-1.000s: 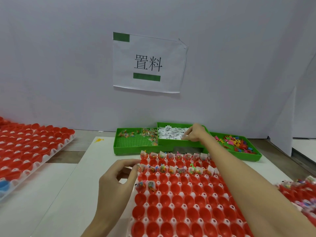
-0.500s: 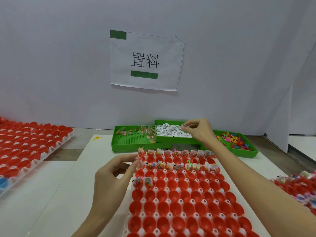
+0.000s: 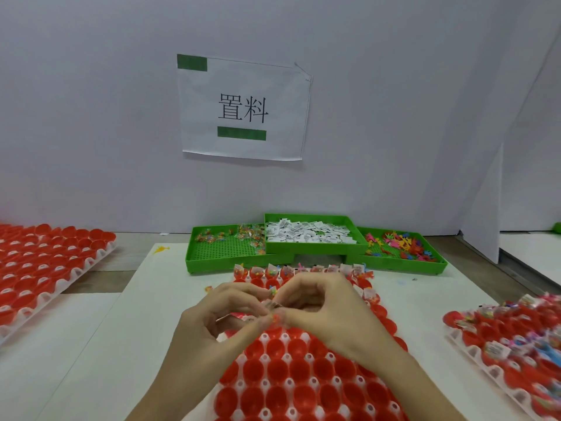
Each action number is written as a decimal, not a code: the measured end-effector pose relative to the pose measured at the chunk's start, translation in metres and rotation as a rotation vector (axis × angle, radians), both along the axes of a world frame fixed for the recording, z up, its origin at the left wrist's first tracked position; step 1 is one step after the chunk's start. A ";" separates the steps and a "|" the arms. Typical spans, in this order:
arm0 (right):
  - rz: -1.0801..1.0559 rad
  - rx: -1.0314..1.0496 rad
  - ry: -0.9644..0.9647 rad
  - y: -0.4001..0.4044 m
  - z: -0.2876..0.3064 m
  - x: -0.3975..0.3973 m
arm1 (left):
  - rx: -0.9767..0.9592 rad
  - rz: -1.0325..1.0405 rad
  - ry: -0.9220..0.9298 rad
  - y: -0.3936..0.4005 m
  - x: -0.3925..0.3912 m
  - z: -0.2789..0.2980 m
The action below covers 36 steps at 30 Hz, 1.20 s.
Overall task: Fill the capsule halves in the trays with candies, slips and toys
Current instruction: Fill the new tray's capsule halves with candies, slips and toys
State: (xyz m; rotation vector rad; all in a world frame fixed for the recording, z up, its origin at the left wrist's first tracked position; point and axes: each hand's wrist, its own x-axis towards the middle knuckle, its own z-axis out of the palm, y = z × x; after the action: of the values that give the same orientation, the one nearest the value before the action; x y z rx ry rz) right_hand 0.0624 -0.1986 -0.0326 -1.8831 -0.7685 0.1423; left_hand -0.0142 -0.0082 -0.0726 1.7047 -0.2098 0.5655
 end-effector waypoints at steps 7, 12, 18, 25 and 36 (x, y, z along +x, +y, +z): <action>0.080 0.028 0.057 -0.008 -0.005 -0.009 | 0.025 0.061 0.022 -0.001 0.004 -0.011; 0.049 0.061 0.072 -0.015 -0.006 -0.001 | -0.010 0.128 0.039 0.000 0.004 -0.010; -0.223 0.129 -0.006 -0.039 -0.001 0.039 | -0.011 0.136 0.071 0.002 0.004 -0.007; -0.704 -0.214 -0.108 -0.081 0.000 0.156 | 0.042 0.133 0.103 0.006 0.003 -0.005; -0.533 -0.832 -0.152 -0.115 -0.027 0.246 | 0.070 0.145 0.101 0.010 0.007 -0.012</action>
State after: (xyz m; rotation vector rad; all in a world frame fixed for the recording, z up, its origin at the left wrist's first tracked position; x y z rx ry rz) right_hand 0.3082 -0.3131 -0.0599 -2.8515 -0.2755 -0.0310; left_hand -0.0071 0.0014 -0.0850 1.8214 -0.0339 0.5826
